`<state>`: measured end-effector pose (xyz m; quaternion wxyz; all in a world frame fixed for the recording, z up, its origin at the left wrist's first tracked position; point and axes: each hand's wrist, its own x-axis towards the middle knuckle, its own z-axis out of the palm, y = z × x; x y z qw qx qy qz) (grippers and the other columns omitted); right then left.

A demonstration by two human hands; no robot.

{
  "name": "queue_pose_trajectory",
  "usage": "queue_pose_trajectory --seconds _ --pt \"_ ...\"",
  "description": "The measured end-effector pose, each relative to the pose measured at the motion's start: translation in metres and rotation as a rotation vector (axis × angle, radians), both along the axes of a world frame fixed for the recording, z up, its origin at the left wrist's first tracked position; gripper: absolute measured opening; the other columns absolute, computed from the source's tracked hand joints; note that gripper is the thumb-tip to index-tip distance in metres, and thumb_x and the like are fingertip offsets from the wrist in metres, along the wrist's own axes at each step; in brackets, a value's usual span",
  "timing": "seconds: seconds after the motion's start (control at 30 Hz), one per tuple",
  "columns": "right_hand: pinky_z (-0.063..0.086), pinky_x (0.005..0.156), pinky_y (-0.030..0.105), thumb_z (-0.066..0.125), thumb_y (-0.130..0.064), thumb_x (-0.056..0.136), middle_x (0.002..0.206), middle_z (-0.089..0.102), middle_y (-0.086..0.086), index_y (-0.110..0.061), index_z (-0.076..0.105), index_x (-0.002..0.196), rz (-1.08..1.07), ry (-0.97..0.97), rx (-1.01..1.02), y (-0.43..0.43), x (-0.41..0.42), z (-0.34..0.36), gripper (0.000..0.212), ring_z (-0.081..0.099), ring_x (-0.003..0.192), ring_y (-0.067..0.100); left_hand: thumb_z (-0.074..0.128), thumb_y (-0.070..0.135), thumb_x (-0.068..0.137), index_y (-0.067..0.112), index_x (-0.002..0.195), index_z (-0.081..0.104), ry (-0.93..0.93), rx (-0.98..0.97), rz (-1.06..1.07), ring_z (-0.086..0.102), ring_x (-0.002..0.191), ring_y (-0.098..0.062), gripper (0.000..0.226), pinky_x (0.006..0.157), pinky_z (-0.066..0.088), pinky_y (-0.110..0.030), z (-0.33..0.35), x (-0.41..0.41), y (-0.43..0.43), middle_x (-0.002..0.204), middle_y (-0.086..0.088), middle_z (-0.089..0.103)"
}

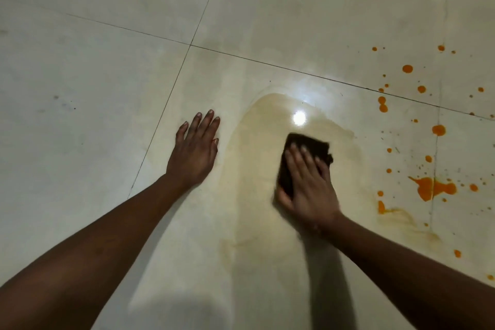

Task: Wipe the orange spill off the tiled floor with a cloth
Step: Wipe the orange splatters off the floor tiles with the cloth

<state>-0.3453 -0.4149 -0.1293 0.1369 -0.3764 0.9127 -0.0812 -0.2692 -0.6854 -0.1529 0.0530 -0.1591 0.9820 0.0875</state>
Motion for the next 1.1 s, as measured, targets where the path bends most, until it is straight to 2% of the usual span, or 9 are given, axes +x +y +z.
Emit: queue_pose_trajectory --seconds 0.07,0.17,0.23,0.4,0.57,0.73,0.93,1.0,1.1 --pt "0.01 0.12 0.044 0.042 -0.053 0.086 0.165 0.01 0.008 -0.009 0.021 0.155 -0.154 -0.028 -0.005 -0.038 0.012 -0.002 0.085 0.01 0.152 0.026 0.023 0.031 0.099 0.017 0.151 0.028 0.002 0.002 0.005 0.019 0.148 -0.022 0.054 0.117 0.017 -0.045 -0.001 0.0 0.001 0.161 -0.001 0.021" --pt "0.022 0.118 0.048 0.047 -0.054 0.084 0.164 0.013 0.007 -0.013 0.025 0.155 0.262 -0.097 -0.045 -0.006 0.075 -0.01 0.084 0.013 0.152 0.024 0.029 0.029 0.1 0.014 0.15 0.029 0.023 0.031 0.051 0.016 0.148 -0.024 0.051 0.118 0.015 -0.046 0.001 -0.003 0.008 0.161 -0.003 0.019" --pt "0.026 0.115 0.048 0.051 -0.053 0.083 0.162 0.024 0.008 -0.012 0.029 0.154 0.353 -0.065 -0.043 0.04 0.055 -0.012 0.084 0.015 0.151 0.023 0.033 0.03 0.102 0.011 0.15 0.027 0.029 0.074 0.114 0.012 0.149 -0.025 0.053 0.119 0.012 -0.047 0.003 -0.007 0.02 0.162 -0.006 0.015" --pt "0.013 0.12 0.045 0.041 -0.054 0.088 0.164 0.009 0.01 -0.01 0.018 0.156 -0.205 0.02 0.029 0.004 -0.032 -0.006 0.084 0.008 0.152 0.026 0.034 0.038 0.1 0.013 0.152 0.02 0.045 0.102 0.011 0.007 0.15 -0.021 0.059 0.12 0.008 -0.043 0.001 -0.026 0.062 0.163 -0.005 0.01" --pt "0.017 0.119 0.043 0.05 -0.053 0.083 0.162 0.022 0.008 -0.016 0.021 0.156 0.171 -0.089 -0.03 0.095 0.058 -0.004 0.087 0.015 0.151 0.023 0.038 0.037 0.1 0.014 0.152 0.019 0.044 0.139 -0.128 0.008 0.15 -0.021 0.06 0.119 0.008 -0.041 0.009 -0.07 0.098 0.162 -0.004 0.012" --pt "0.011 0.119 0.04 0.037 -0.053 0.087 0.164 0.01 0.01 -0.01 0.018 0.156 -0.48 0.019 0.072 0.123 -0.066 0.0 0.084 0.009 0.152 0.026 0.037 0.038 0.1 0.012 0.151 0.022 0.061 0.172 -0.348 0.011 0.149 -0.022 0.06 0.118 0.01 -0.04 0.007 -0.132 0.147 0.162 -0.005 0.014" --pt "0.017 0.119 0.042 0.049 -0.055 0.085 0.166 0.007 0.004 -0.015 0.017 0.157 -0.225 -0.063 0.023 0.176 0.078 0.002 0.088 0.02 0.15 0.024 0.034 0.043 0.1 0.011 0.15 0.026 0.049 0.141 -0.424 0.016 0.148 -0.024 0.06 0.118 0.012 -0.04 0.003 -0.176 0.188 0.161 -0.006 0.019" --pt "0.016 0.119 0.042 0.046 -0.054 0.087 0.164 0.009 0.005 -0.012 0.019 0.156 -0.342 -0.026 0.0 0.208 0.047 0.0 0.085 0.022 0.149 0.028 0.033 0.044 0.099 0.01 0.149 0.028 0.054 0.097 -0.421 0.018 0.147 -0.024 0.06 0.117 0.015 -0.041 0.001 -0.174 0.189 0.16 -0.006 0.023" --pt "0.008 0.123 0.042 0.038 -0.053 0.093 0.165 0.002 0.006 -0.012 0.01 0.158 -0.734 0.005 0.071 0.19 -0.051 0.001 0.082 0.002 0.153 0.022 0.031 0.046 0.098 0.012 0.148 0.029 0.085 0.067 -0.422 0.02 0.147 -0.023 0.06 0.117 0.017 -0.041 -0.006 -0.175 0.186 0.159 -0.006 0.025"
